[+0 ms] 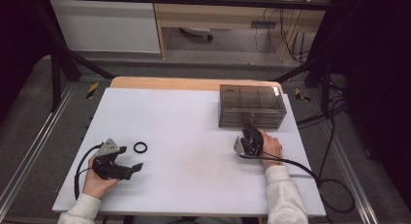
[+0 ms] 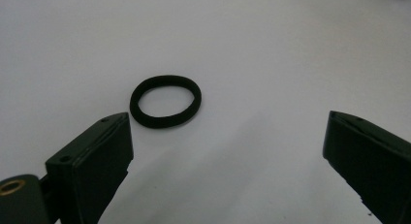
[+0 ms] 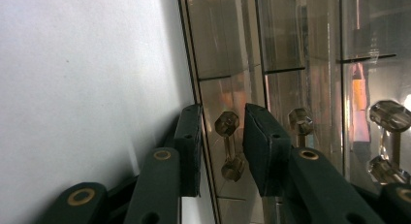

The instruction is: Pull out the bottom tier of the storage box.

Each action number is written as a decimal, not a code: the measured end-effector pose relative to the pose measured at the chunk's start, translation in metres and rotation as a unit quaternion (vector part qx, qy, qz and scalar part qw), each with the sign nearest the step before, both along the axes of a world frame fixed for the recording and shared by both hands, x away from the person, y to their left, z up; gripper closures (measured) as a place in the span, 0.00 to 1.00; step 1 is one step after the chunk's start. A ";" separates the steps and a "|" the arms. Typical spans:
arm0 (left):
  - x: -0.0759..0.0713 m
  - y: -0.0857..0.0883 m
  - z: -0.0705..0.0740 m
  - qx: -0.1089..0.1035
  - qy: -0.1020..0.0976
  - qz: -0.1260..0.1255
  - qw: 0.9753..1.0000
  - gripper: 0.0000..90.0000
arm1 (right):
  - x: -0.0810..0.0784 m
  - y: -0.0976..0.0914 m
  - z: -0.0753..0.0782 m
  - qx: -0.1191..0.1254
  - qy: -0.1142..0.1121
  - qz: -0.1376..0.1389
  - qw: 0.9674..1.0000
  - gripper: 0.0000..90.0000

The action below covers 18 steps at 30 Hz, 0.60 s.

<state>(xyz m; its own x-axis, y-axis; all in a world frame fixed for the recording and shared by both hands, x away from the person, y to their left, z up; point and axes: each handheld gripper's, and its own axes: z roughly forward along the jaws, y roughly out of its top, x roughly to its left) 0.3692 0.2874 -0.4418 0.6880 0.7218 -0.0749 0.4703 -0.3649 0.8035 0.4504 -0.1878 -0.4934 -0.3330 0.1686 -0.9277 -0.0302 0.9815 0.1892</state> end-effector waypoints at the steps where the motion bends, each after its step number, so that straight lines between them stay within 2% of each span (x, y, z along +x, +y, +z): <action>1: 0.000 0.000 0.000 0.000 0.000 0.000 1.000 0.04 | 0.000 0.000 0.000 -0.001 -0.001 0.000 1.000 0.78; 18: 0.000 0.000 0.000 0.000 0.000 0.000 1.000 0.05 | 0.000 0.002 -0.006 -0.013 -0.025 -0.004 1.000 0.84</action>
